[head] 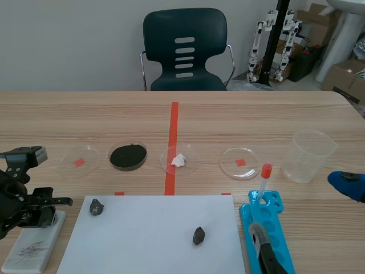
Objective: Rub the mineral on the streak plate
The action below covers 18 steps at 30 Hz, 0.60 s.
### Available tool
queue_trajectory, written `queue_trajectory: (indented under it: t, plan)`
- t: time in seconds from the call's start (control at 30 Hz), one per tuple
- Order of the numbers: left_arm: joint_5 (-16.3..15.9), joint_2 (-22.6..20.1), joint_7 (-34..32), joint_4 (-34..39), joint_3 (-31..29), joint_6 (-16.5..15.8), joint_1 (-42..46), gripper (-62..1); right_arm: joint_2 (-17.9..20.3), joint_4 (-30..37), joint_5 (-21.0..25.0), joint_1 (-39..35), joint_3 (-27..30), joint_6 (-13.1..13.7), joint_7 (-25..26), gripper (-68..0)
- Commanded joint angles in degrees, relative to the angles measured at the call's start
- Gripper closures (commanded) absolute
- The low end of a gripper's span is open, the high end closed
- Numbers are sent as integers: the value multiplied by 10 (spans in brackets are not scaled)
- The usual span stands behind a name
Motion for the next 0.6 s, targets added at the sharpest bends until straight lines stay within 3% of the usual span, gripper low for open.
queue_trajectory:
  t: [0.0, 0.27, 0.4, 0.57]
  plan:
    - [-3, 14, 1, -4, 7, -5, 8, -70, 6, 5, 6, -1, 0, 0, 10, -655]
    - [140, 14, 21, -4, 7, 57, 8, -70, 6, 5, 6, -1, 0, 0, 10, -655]
    - [169, 14, 22, -4, 7, 78, 8, -70, 6, 5, 6, -1, 0, 0, 10, -655]
    - [183, 14, 22, -4, 7, 87, 8, -70, 6, 5, 6, -1, 0, 0, 10, -655]
